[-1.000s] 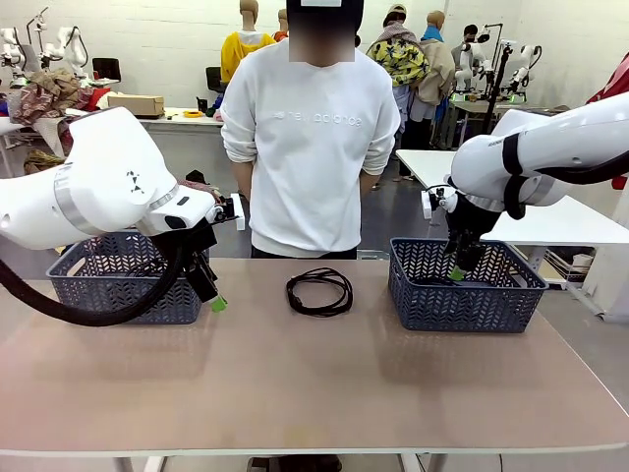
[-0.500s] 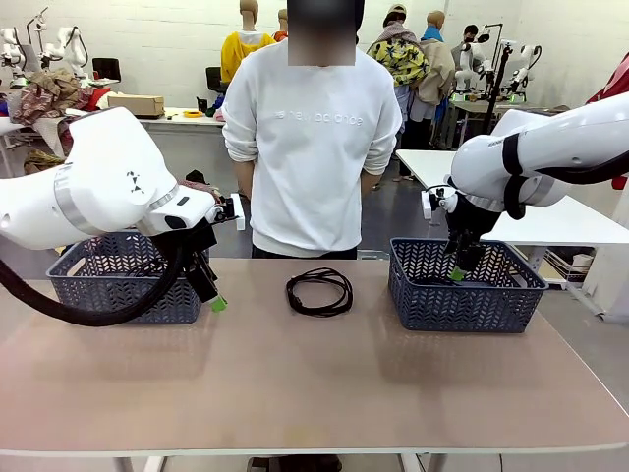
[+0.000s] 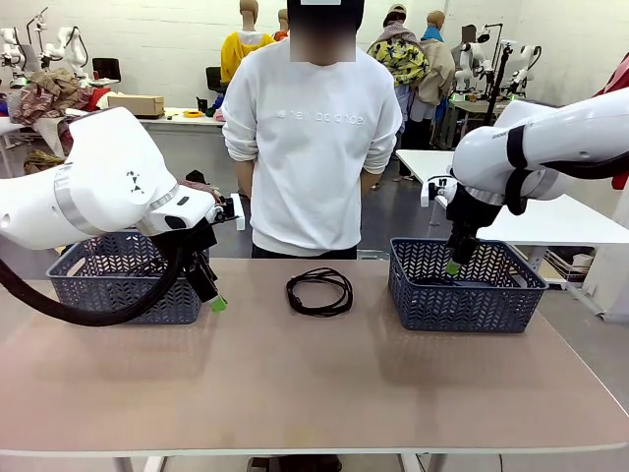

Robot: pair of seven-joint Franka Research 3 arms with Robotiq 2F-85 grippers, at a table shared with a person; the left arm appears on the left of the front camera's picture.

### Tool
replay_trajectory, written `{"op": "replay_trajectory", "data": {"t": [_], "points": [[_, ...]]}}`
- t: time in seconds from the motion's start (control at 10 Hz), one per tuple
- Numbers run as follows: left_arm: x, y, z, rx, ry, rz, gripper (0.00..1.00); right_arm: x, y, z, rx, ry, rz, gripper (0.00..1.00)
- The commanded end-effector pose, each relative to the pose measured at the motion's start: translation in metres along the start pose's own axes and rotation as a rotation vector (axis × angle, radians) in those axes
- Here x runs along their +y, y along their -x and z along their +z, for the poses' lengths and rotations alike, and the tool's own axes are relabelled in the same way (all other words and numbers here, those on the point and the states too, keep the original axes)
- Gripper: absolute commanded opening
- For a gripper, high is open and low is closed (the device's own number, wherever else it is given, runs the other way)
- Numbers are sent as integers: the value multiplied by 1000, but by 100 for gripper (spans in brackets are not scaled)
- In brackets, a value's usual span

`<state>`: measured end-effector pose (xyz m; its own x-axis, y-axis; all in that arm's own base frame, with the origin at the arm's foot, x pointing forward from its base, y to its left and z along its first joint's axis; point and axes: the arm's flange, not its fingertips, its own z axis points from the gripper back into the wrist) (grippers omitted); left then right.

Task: Organize the cables according to human instructions.
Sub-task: Pick up a bundle of cables and place it in the basket indicated by the human.

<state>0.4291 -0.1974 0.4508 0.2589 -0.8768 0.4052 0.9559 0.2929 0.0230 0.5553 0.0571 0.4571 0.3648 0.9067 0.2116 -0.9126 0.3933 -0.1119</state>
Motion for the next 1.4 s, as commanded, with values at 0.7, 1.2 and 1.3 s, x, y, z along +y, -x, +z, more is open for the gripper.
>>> {"op": "replay_trajectory", "data": {"t": [0.7,1.2,1.3], "points": [[1,2,1,-1,-4,3,100,149,-11,23,-341,60,-158,100],[1,2,1,-1,-4,3,100,161,-24,25,-313,39,-159,100],[1,2,1,-1,-4,3,100,161,-24,25,-313,39,-159,100]]}}
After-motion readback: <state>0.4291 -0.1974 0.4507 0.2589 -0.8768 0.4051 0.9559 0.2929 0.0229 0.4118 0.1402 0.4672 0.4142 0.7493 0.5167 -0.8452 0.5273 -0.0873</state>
